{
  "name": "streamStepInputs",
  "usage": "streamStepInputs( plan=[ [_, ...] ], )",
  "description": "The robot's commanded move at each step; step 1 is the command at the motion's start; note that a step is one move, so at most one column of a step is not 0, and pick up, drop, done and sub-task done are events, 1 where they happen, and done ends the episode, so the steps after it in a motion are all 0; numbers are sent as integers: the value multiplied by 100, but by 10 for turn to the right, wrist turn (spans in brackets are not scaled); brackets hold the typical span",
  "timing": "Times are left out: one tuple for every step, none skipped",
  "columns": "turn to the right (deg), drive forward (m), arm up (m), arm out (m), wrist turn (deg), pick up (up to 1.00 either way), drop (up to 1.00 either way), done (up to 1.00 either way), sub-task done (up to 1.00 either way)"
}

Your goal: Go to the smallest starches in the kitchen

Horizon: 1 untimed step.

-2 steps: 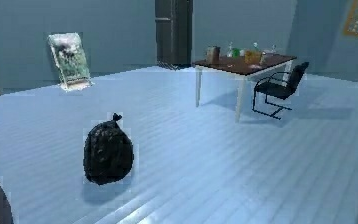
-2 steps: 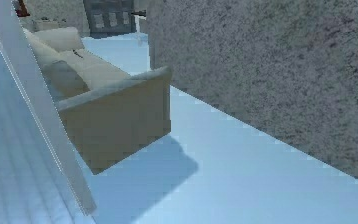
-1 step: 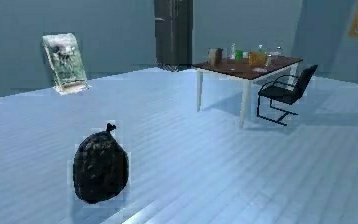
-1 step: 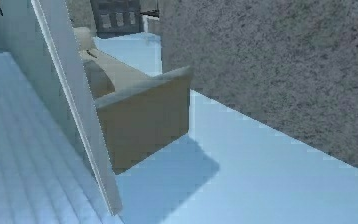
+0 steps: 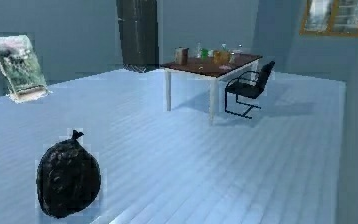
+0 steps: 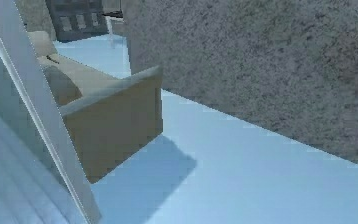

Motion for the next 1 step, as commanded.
streamStepInputs(
  plan=[
    [0,75,0,0,0,0,0,0,0]
  ],
)
